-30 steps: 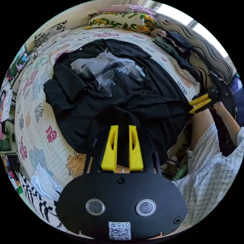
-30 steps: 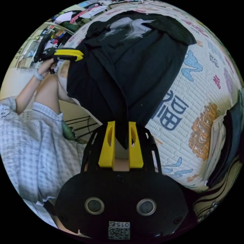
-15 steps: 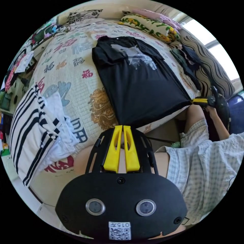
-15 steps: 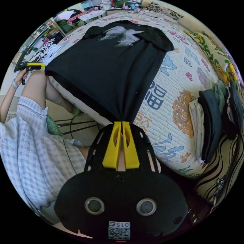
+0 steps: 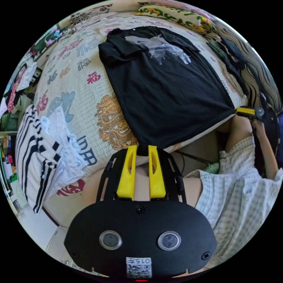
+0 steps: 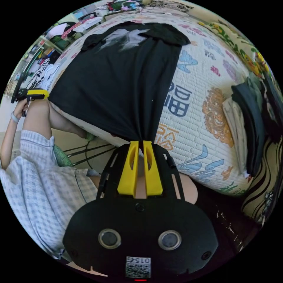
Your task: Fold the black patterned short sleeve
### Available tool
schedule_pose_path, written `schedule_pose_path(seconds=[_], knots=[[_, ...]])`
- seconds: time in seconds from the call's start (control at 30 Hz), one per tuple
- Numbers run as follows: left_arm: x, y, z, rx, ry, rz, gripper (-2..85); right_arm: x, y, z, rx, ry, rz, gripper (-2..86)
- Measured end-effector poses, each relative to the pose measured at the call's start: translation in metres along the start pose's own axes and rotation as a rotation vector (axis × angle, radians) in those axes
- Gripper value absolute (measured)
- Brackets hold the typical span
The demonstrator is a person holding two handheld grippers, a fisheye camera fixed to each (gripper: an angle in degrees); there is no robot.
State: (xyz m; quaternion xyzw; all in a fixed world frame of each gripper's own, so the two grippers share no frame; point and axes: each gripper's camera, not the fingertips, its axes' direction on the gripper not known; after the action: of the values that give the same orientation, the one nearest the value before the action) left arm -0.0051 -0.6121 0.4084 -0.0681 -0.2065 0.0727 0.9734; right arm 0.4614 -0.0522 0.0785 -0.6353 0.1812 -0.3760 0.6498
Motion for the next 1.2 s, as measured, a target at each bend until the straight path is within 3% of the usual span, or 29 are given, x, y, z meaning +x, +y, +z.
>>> schedule_pose_path(seconds=[0.13,0.33,0.57,0.83,0.97,1.2], knots=[[-0.023,-0.037,0.048,-0.165,0.147,-0.063,7.6,0.009,-0.008,0.012,-0.076,-0.025,0.032,0.5],[-0.046,-0.05,0.063,-0.195,0.276,-0.059,1.3,0.006,0.001,-0.011,-0.098,-0.019,-0.021,-0.3],[-0.052,-0.035,0.056,-0.067,0.238,-0.045,0.4,0.006,0.021,-0.033,-0.057,-0.03,-0.086,-0.2],[-0.06,-0.069,0.114,-0.215,0.239,-0.064,6.6,0.015,0.012,-0.031,-0.13,-0.015,-0.087,2.4],[-0.077,-0.065,0.115,-0.202,0.269,-0.119,8.1,0.039,0.019,-0.056,-0.104,-0.106,-0.026,3.0],[-0.101,-0.066,0.108,-0.204,0.273,-0.155,7.1,0.092,0.033,-0.095,-0.091,-0.074,0.079,0.5]])
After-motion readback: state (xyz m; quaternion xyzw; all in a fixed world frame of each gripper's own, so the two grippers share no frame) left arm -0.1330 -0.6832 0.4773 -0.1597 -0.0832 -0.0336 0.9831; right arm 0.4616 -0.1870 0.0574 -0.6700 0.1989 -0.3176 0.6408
